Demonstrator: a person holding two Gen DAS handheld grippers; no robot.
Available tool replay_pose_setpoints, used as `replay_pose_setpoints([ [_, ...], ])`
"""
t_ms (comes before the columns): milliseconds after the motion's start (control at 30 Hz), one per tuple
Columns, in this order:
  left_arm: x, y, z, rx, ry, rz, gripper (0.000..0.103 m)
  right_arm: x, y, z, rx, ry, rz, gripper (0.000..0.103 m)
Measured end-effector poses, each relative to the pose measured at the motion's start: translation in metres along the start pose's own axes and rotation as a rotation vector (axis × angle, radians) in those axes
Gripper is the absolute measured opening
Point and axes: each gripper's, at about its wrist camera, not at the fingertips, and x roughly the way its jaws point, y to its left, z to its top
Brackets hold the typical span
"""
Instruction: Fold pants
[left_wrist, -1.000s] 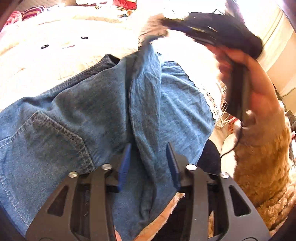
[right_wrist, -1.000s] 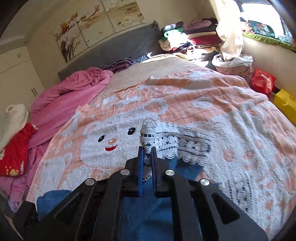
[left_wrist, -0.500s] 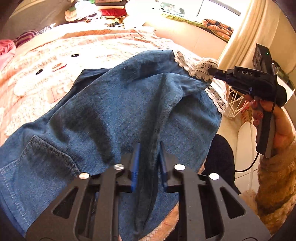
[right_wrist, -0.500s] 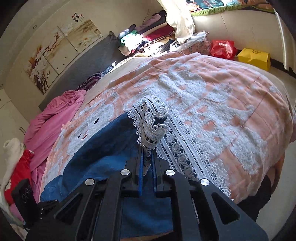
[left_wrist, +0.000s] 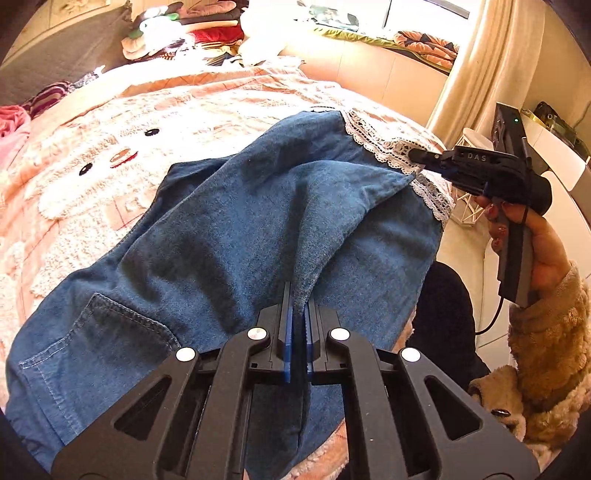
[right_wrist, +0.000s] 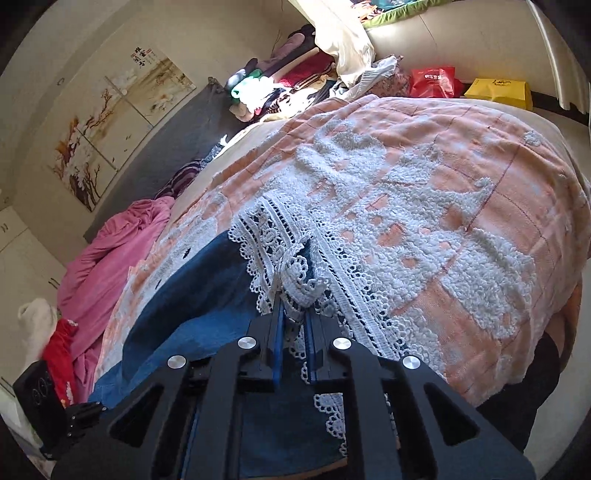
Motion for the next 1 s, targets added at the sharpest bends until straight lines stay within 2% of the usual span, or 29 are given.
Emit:
replay_pose_setpoints([
  [100, -0.005, -0.003, -0.003, 0.034, -0.020, -0.037, 0.001, -0.020, 0.003, -0.004, -0.016, -0.005, -0.006, 0.009],
  [267, -0.009, -0.008, -0.014, 0.093, -0.013, -0.066, 0.001, -0.047, -0.008, -0.020, -0.010, 0.002, -0.065, 0.009],
  [567, 0.001, -0.026, -0.028, 0.171, 0.045, -0.054, 0.001, -0.036, -0.032, -0.047, 0.015, 0.041, -0.125, 0.010],
  [700, 0.004, -0.029, -0.031, 0.189, 0.061, -0.043, 0.001, -0.039, -0.033, -0.049, 0.009, 0.031, -0.144, 0.020],
  [767, 0.009, -0.028, -0.034, 0.181, 0.076, -0.039, 0.001, -0.045, -0.032, -0.049, 0.008, 0.024, -0.201, 0.035],
  [900, 0.014, -0.027, -0.039, 0.177, 0.084, -0.032, 0.002, -0.069, -0.021, -0.049, -0.011, -0.040, -0.223, 0.035],
  [1000, 0.013, -0.028, -0.039, 0.174, 0.082, -0.030, 0.002, -0.067, 0.004, -0.049, -0.089, -0.030, -0.157, 0.035],
])
